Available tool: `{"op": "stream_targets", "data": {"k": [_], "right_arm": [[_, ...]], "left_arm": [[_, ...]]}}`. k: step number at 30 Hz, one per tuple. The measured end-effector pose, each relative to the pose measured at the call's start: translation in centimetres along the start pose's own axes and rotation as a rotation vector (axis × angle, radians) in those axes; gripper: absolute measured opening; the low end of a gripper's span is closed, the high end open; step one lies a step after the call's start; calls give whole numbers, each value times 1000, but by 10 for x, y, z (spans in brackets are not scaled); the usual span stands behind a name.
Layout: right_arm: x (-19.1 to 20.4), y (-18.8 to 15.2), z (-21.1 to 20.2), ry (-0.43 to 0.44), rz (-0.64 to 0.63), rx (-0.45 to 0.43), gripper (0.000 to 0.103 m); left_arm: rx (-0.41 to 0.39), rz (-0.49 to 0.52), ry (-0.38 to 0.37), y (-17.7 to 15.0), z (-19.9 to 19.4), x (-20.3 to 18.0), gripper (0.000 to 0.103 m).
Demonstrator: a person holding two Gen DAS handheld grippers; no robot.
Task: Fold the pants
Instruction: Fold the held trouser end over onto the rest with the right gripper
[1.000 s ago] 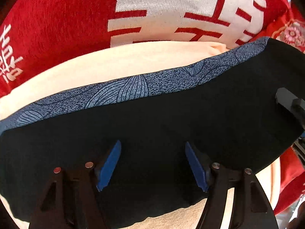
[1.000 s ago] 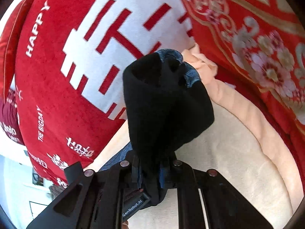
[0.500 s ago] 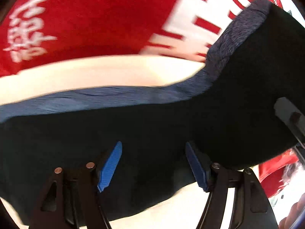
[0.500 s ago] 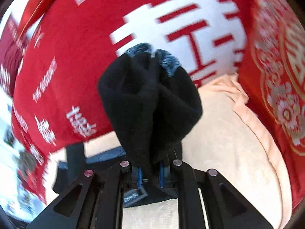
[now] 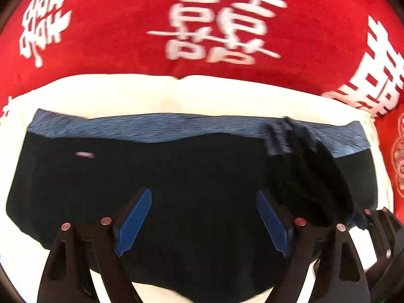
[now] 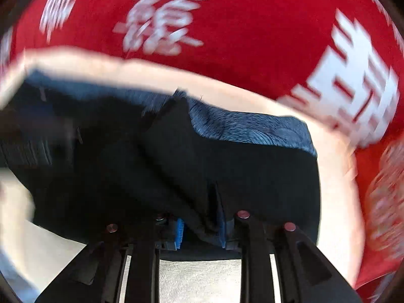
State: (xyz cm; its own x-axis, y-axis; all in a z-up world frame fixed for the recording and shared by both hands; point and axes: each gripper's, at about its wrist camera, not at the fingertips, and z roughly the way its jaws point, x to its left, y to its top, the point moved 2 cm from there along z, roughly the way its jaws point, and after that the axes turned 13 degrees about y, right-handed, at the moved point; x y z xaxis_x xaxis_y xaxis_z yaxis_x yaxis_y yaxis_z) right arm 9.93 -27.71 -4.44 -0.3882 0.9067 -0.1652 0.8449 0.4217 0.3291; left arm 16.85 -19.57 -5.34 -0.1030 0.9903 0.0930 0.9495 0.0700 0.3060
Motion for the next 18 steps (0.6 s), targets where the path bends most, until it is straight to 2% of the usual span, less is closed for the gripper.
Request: {"op": "stream_targets", "data": {"k": [1, 4, 6, 9, 10, 14, 18], "right_arm": [[11, -2, -3, -15, -46, 2, 49], [27, -10, -27, 37, -102, -25, 52], [24, -15, -44, 134, -72, -31, 53], [-19, -28, -56, 395, 217, -32, 53], [-45, -36, -53, 499, 386, -35, 53], [-121, -74, -23, 759, 916, -59, 53], [-145, -89, -15, 884, 1096, -142, 53]], "left_arm": [[3, -7, 2, -3, -1, 16, 86], [12, -10, 0, -2, -3, 24, 86], [18, -2, -18, 0, -8, 20, 86], [22, 21, -77, 3, -14, 10, 86], [24, 35, -109, 4, -20, 4, 86], [64, 98, -228, 4, -32, -34, 86], [91, 157, -286, 5, -37, -71, 86]]}}
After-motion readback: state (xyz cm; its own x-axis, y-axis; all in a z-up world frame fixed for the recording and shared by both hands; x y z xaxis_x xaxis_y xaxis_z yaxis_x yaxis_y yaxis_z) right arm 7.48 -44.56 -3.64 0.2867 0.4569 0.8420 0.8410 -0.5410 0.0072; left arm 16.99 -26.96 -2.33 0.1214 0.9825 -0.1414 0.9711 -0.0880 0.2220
